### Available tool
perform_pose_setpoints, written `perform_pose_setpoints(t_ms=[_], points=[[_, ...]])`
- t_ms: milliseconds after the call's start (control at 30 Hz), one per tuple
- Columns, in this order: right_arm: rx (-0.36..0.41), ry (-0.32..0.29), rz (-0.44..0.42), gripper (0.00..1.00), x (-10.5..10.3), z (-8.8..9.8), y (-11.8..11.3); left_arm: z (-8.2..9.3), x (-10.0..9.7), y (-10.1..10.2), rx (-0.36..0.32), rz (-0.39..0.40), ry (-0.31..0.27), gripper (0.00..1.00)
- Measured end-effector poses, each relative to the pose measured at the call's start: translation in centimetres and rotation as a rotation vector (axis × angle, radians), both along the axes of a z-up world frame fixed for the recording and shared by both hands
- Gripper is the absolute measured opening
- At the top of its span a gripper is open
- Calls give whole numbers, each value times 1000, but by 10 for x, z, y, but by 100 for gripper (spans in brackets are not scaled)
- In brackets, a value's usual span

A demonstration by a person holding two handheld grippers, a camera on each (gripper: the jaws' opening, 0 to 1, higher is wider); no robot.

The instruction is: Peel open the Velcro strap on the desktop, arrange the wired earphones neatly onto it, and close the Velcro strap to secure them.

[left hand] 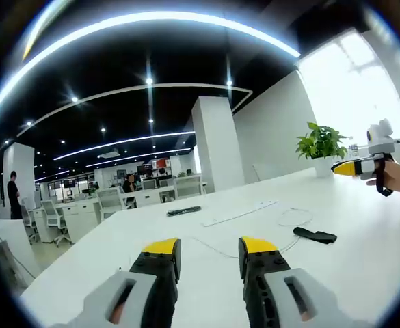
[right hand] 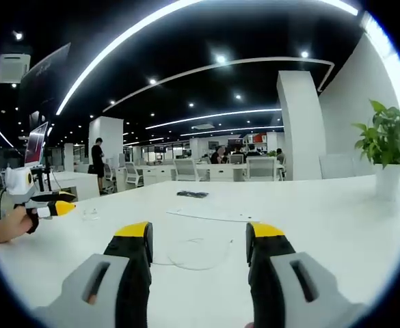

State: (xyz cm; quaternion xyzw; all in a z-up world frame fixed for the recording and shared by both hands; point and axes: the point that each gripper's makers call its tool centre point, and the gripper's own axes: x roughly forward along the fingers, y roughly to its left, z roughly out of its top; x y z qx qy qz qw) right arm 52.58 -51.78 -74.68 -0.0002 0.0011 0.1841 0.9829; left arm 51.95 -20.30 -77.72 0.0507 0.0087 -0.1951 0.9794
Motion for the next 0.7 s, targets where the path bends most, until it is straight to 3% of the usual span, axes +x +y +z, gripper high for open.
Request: perform_pose_setpoints(t_ms=[700], points=[[-18,11,-11,56,2,-3,-1,3,1,5,-1,11,-3,37]])
